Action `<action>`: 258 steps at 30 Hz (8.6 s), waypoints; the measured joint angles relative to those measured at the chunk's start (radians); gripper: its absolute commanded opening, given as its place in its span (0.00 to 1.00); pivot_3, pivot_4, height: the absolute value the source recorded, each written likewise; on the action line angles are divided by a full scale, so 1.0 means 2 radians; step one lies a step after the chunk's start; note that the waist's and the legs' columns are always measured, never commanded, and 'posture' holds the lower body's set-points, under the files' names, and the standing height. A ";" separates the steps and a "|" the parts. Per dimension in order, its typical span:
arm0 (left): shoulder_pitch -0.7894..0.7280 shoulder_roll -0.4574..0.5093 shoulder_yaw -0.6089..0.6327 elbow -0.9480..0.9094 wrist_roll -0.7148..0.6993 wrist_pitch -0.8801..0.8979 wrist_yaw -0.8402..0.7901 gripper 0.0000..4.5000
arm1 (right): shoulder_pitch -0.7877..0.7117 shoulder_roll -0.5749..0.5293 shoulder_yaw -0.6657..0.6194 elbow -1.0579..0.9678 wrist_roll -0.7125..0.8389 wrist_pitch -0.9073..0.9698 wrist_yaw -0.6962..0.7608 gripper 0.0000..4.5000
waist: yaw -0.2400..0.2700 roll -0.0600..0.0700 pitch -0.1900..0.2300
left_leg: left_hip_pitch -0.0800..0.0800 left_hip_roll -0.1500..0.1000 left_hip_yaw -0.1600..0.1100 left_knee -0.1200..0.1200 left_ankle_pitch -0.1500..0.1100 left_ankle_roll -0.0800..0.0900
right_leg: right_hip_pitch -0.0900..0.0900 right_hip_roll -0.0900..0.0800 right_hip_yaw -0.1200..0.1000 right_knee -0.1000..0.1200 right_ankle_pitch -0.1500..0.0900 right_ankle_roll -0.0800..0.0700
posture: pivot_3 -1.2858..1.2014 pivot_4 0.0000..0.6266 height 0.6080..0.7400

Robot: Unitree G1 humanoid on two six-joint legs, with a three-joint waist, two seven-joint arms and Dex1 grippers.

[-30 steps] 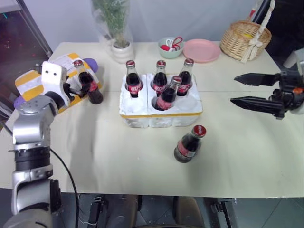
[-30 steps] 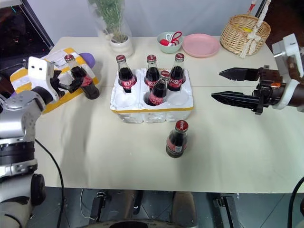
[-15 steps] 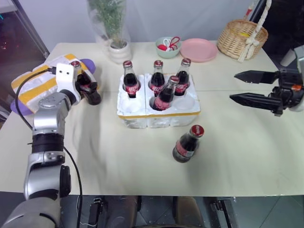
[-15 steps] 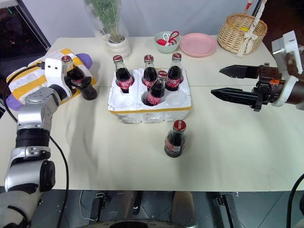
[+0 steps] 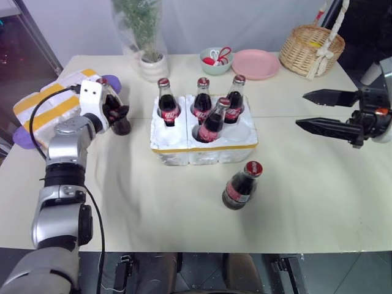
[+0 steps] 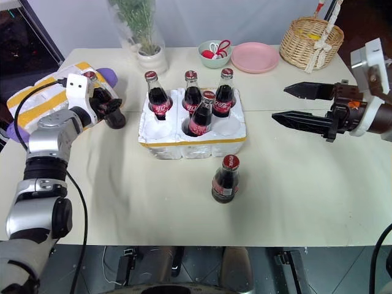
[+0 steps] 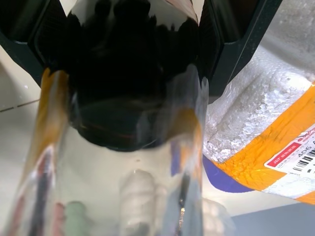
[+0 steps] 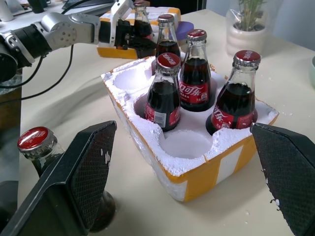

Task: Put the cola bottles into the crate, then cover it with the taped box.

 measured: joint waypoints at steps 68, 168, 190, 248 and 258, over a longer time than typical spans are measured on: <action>-0.048 0.137 -0.046 -0.247 -0.262 0.234 -0.452 0.99 | 0.150 0.024 -0.056 -0.027 -0.048 -0.067 -0.016 1.00 | -0.003 -0.001 0.000 | -0.001 0.000 0.000 0.000 0.001 0.000 | 0.000 0.000 0.000 -0.001 0.002 0.001 | 0.52 0.24 0.98; 0.251 0.247 0.060 -0.428 -0.146 0.052 -0.324 1.00 | -0.042 0.064 0.037 -0.029 -0.047 0.009 -0.014 1.00 | -0.012 0.000 0.001 | -0.002 0.001 0.001 -0.001 0.000 0.000 | -0.002 0.001 0.001 -0.002 0.002 0.001 | 0.52 0.24 0.98; 0.229 0.229 -0.040 0.103 0.308 -0.269 0.191 1.00 | -0.037 0.000 -0.024 0.069 -0.042 0.001 0.007 1.00 | 0.004 0.000 0.000 | 0.000 0.001 0.003 -0.003 0.000 0.000 | -0.002 0.001 0.002 -0.001 0.003 0.000 | 0.52 0.24 0.98; 0.027 0.240 -0.113 -0.004 0.221 -0.334 0.082 0.03 | 0.045 -0.008 -0.105 0.052 -0.022 0.002 -0.057 1.00 | 0.002 -0.002 0.000 | -0.001 0.001 0.003 -0.001 0.000 0.000 | -0.002 0.001 0.002 -0.001 0.003 0.000 | 0.52 0.24 0.98; 0.045 0.237 -0.114 -0.368 0.203 -0.142 -0.088 0.03 | 0.067 -0.001 -0.083 0.057 -0.044 -0.031 -0.043 1.00 | -0.002 -0.001 0.000 | -0.001 0.001 0.003 -0.001 0.000 0.000 | -0.002 0.001 0.002 0.000 0.003 0.000 | 0.52 0.24 0.98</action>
